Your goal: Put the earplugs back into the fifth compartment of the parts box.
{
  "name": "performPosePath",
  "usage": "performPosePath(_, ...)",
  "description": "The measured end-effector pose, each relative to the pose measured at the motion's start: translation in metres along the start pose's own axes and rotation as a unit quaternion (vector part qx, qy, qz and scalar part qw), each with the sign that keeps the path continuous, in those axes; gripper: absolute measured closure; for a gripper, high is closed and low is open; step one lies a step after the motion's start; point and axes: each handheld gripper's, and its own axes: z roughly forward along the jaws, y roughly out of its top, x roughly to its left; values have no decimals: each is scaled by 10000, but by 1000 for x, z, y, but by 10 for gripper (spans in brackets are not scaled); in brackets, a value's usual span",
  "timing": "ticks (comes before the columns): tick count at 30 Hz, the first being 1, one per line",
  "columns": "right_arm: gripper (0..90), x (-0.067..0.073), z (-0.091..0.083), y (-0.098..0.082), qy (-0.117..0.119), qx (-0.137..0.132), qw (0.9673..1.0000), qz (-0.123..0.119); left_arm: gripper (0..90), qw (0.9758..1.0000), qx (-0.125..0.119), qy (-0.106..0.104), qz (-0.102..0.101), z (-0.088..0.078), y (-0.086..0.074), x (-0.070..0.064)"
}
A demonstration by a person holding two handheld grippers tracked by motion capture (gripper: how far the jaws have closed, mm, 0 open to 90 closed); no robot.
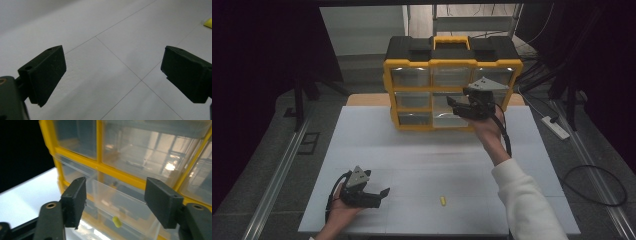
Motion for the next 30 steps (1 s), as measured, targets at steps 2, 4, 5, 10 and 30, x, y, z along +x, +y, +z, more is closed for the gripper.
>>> performPosePath(2,330,1,-7,1,129,-30,9999,6,59,10000,-3,7,13,0,0,0)
performPosePath(4,322,2,-15,1,228,-36,9997,-16,59,10000,-6,6,12,0,0,0)
performPosePath(5,318,3,-19,1,305,-50,9995,16,60,10000,-7,6,11,0,0,0)
performPosePath(10,310,8,-36,-7,468,-27,9989,-84,60,10000,-2,0,15,0,0,-1)
performPosePath(30,305,28,-79,-74,961,195,9949,-250,60,10000,-26,-10,54,1,0,-2)
